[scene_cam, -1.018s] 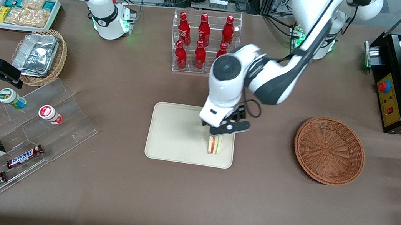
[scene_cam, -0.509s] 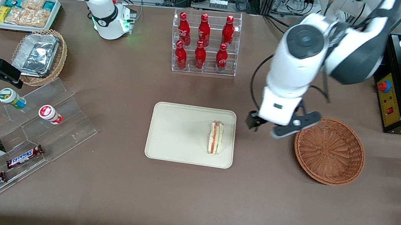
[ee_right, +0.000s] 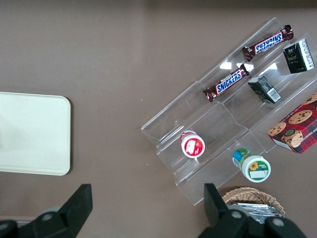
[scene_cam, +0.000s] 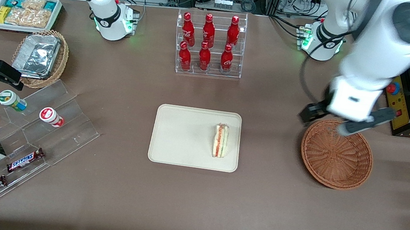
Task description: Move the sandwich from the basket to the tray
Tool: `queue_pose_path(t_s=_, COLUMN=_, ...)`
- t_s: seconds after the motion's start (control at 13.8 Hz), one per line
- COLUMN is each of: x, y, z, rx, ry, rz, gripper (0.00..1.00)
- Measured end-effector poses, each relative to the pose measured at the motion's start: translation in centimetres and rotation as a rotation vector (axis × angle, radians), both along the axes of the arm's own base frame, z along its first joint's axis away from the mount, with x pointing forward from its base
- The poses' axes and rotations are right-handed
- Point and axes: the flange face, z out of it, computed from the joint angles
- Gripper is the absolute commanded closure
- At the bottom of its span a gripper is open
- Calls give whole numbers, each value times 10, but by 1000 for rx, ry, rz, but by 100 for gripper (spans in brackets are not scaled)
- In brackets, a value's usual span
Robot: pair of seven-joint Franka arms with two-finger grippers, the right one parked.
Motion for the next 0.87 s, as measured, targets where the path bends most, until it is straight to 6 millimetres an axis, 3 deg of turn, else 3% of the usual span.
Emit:
queue_pose_path(t_s=0.15, x=-18, y=45, z=12, rx=-4, ry=8, rz=-49, gripper=0)
queue_pose_path(t_s=0.44, x=-40, y=111, z=16, rx=-21, ry=50, rz=-176, gripper=0)
queue_pose_path(t_s=0.73, x=-43, y=138, z=19, rx=-21, ry=66, rz=-261, gripper=0)
queue_pose_path(t_s=0.87, x=-41, y=137, z=27, rx=-19, ry=47, rz=-279, gripper=0)
